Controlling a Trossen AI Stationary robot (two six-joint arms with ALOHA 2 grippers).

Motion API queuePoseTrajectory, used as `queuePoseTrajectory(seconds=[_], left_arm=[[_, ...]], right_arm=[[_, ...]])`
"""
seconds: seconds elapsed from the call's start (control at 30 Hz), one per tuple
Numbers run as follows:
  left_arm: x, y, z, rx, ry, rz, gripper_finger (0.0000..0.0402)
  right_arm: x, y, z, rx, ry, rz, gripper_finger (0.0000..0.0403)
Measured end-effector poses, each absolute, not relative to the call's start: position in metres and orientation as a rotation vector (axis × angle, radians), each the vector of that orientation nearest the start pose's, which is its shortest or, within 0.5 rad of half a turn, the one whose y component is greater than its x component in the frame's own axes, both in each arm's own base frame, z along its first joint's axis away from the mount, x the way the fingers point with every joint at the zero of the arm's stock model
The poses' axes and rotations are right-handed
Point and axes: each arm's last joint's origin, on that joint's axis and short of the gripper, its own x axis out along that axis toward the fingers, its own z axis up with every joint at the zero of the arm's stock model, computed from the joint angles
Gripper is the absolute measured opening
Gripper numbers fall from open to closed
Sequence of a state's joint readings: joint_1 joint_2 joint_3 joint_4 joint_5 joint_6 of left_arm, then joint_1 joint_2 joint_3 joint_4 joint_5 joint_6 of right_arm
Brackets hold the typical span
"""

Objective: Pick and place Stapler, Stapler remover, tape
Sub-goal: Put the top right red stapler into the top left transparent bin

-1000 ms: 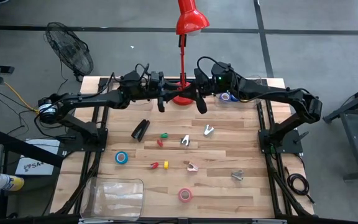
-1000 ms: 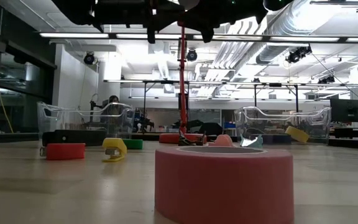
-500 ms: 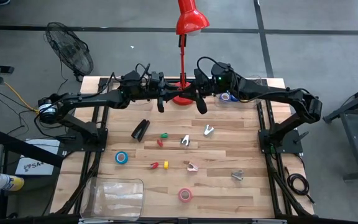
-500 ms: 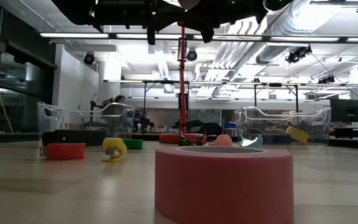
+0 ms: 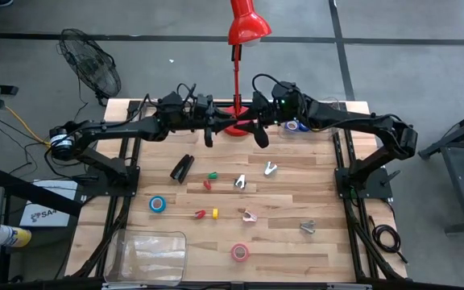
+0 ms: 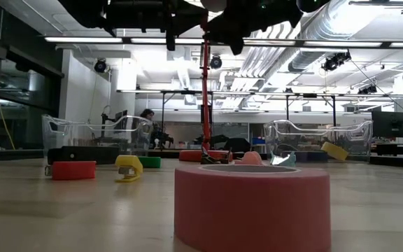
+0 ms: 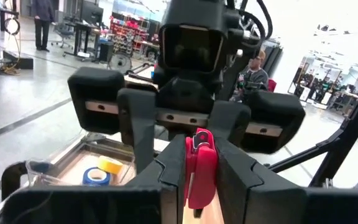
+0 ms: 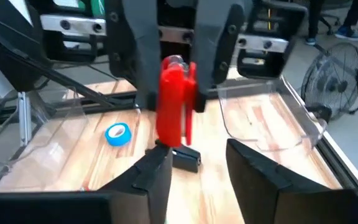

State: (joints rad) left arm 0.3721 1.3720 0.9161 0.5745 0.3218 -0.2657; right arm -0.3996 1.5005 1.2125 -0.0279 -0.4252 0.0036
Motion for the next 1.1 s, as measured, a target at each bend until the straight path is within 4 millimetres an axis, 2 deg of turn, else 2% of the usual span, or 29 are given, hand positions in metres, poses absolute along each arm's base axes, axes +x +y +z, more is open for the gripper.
queuePoseTrajectory(seconds=[0.2,0.47,0.67,1.1], left_arm=[[0.291,0.106,0.317,-0.212,-0.095,0.106,0.0053],[0.278,0.118,0.299,-0.262,0.117,0.468,0.0053],[0.257,0.138,0.283,-0.369,0.267,0.763,0.0058],[0.202,0.176,0.246,-0.663,0.599,1.095,0.0057]], right_arm=[[0.316,-0.124,0.316,0.149,0.398,-0.084,0.0189],[0.305,-0.124,0.302,0.149,0.593,-0.210,0.0213],[0.302,-0.123,0.297,0.153,0.651,-0.246,0.0210],[0.300,-0.125,0.295,0.126,0.692,-0.343,0.0209]])
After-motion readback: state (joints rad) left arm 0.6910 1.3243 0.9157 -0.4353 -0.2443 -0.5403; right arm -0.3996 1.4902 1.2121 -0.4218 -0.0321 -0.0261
